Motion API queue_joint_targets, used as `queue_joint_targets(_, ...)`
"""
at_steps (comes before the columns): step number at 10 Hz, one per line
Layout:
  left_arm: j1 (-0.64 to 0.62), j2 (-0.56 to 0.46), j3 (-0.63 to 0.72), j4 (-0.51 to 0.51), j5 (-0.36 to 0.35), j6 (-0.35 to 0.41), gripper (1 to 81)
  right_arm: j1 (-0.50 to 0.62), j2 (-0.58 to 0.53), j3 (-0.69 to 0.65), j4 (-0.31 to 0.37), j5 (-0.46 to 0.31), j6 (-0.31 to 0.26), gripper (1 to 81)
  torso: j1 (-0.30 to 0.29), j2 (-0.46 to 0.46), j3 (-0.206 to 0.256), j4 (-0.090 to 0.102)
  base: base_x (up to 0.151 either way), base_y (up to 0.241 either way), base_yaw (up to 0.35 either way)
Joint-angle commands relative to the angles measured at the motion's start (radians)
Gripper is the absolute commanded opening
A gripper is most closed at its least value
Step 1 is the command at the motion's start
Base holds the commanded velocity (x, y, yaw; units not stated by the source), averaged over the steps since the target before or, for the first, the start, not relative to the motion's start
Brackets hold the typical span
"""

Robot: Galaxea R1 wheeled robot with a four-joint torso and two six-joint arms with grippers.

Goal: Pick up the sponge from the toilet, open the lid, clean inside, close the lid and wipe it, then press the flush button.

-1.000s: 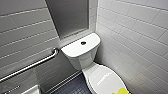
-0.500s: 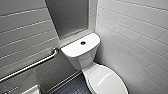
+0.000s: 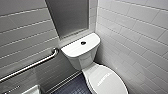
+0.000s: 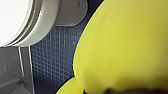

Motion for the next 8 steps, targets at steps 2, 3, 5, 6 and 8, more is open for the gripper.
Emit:
queue_joint_targets(2,0.016,-0.012,0.033,0.0,0.071,0.002,81.1,0.088,-0.195,0.322,-0.018,0.019,-0.086,1.0,0.0,0.0,0.0,0.0,0.0,0.0,0.0)
queue_joint_targets(3,0.014,-0.01,0.033,0.0,0.071,0.002,81.1,0.118,-0.207,0.348,-0.018,0.019,-0.101,1.0,0.0,0.0,0.0,0.0,0.0,0.0,0.0)
queue_joint_targets(5,0.01,-0.008,0.033,0.0,0.071,0.002,81.1,0.216,-0.235,0.416,-0.02,-0.003,-0.123,1.0,0.0,0.0,0.0,0.0,0.0,0.0,0.0)
queue_joint_targets(6,0.01,-0.008,0.033,0.0,0.071,0.002,81.1,0.27,-0.236,0.426,-0.02,-0.028,-0.124,1.0,0.0,0.0,0.0,0.0,0.0,0.0,0.0)
queue_joint_targets(8,0.007,-0.007,0.032,0.0,0.071,0.002,81.1,0.392,-0.201,0.396,-0.005,-0.093,-0.123,1.0,0.0,0.0,0.0,0.0,0.0,0.0,0.0)
